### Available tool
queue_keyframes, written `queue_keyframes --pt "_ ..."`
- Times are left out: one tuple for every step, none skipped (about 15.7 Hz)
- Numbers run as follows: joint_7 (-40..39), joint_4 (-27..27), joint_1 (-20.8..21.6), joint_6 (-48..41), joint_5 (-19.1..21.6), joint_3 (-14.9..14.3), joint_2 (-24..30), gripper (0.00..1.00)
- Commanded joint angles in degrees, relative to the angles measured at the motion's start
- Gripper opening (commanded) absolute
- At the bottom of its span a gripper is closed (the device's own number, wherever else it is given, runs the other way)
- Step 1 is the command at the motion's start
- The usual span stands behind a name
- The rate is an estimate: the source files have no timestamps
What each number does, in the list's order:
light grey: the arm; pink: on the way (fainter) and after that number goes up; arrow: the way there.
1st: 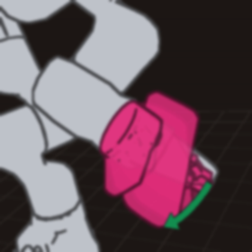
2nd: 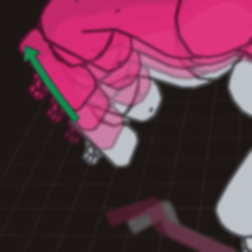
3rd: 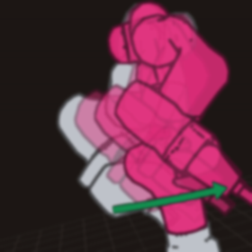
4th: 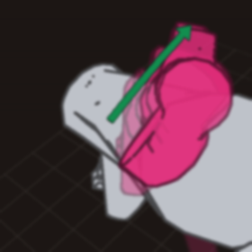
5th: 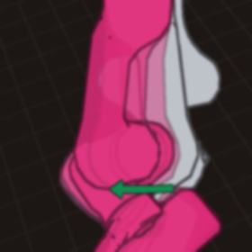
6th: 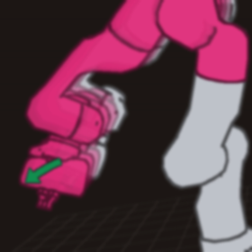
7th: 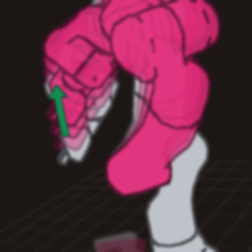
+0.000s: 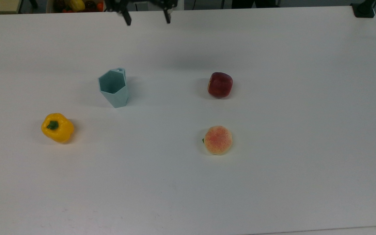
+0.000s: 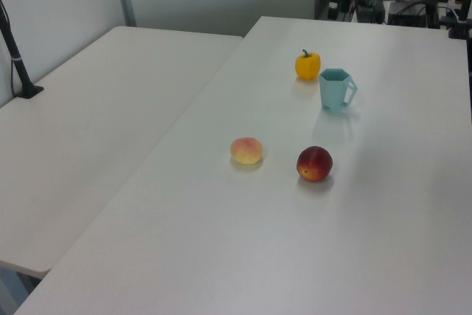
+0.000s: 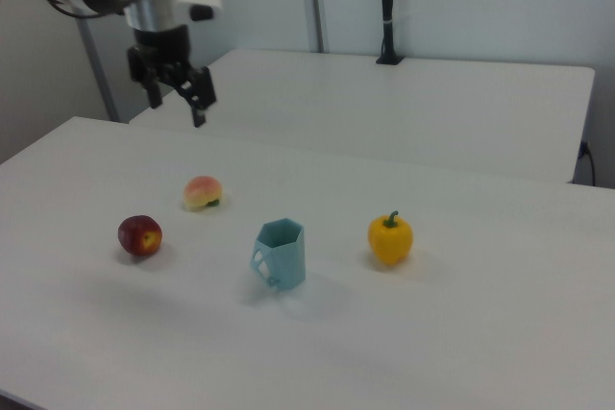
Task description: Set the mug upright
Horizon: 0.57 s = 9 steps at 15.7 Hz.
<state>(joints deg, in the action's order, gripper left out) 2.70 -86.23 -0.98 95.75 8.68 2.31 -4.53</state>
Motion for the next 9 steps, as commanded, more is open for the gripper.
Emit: queue_keyframes --pt "5.3 -3.0 -1.1 -5.3 -3.8 4.3 5.0 1.00" --pt "5.1 -3.8 -1.1 -6.2 -3.9 4.3 5.8 1.00" --pt "4.9 -3.9 -1.1 -6.0 -3.8 4.0 5.9 1.00" --pt "3.2 -4.0 -0.8 -5.6 -3.8 3.8 5.9 1.00" --pt "-0.4 -4.5 -0.7 -4.9 -3.8 3.6 5.9 1.00" --pt "-4.9 -5.9 -0.4 -3.6 -3.8 3.1 6.2 1.00" --pt "-8.1 -7.4 0.8 -1.2 -3.8 1.7 6.7 1.00" --pt "-8.6 -8.2 3.3 0.9 -3.7 -0.6 7.1 1.00" --pt "-8.7 -8.5 5.4 1.6 -3.8 -3.1 7.2 1.00"
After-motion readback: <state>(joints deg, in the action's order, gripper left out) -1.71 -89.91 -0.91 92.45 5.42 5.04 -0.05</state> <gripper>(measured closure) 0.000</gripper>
